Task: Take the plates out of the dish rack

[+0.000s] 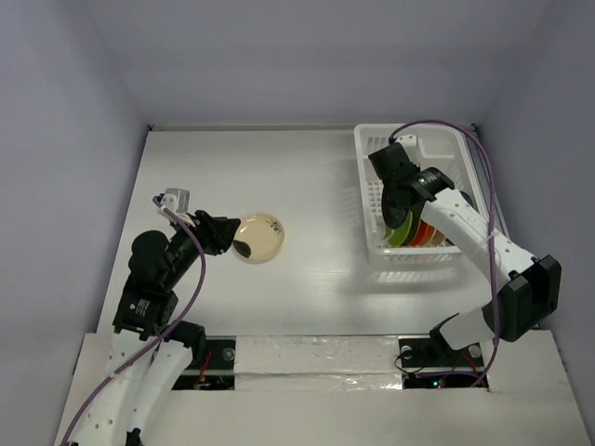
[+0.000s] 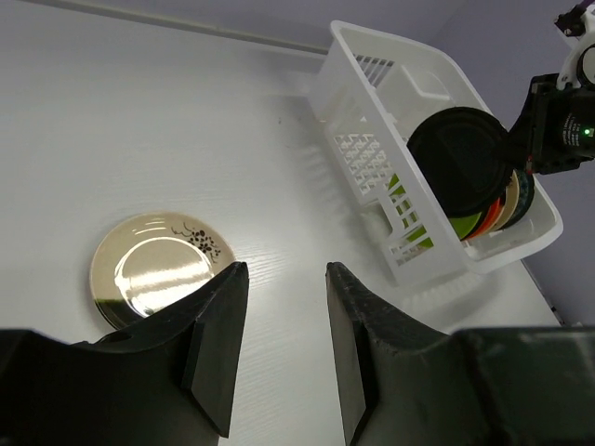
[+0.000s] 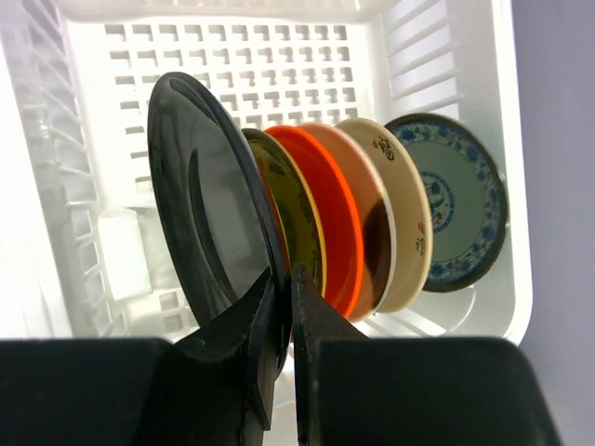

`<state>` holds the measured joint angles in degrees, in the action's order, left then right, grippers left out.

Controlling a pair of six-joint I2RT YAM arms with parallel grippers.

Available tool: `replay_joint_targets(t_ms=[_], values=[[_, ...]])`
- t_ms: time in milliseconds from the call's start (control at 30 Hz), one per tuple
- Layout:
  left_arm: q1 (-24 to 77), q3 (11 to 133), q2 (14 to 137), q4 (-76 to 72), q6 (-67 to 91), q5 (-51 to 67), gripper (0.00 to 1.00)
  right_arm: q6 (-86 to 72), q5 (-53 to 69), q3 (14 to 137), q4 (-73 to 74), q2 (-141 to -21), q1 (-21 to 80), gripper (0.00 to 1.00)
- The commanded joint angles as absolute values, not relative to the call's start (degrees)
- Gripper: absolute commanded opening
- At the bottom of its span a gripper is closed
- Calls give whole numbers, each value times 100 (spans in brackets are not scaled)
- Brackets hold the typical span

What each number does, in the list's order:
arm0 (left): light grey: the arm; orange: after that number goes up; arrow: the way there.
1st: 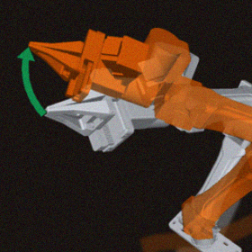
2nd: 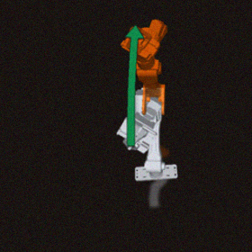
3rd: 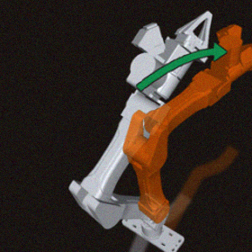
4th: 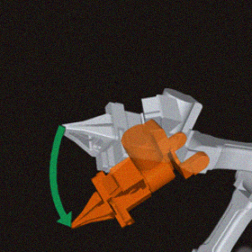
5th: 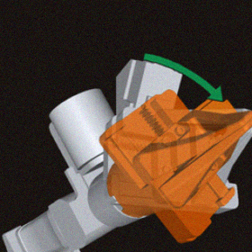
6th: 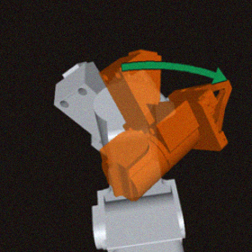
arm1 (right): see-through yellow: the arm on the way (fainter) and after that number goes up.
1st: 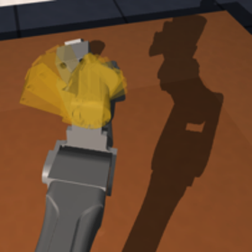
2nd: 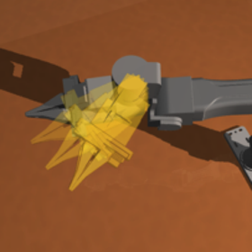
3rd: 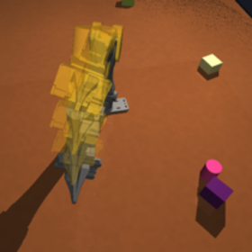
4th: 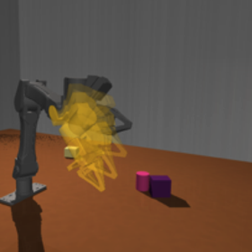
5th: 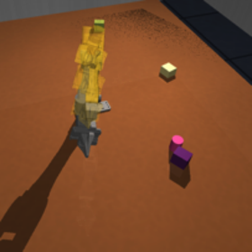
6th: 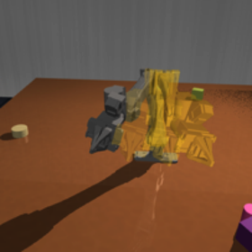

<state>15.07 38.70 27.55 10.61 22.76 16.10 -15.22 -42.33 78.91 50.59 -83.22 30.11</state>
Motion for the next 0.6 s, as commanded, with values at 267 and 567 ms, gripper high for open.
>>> replay_joint_targets(t_ms=[267,567], values=[[1547,3814,2777,932,2224,1644,36,-1846,-4844,9043,4817,-7462,3717,0],[1547,3823,2751,949,2232,1547,41,-2574,-2886,8324,1954,-8550,4939,0]])
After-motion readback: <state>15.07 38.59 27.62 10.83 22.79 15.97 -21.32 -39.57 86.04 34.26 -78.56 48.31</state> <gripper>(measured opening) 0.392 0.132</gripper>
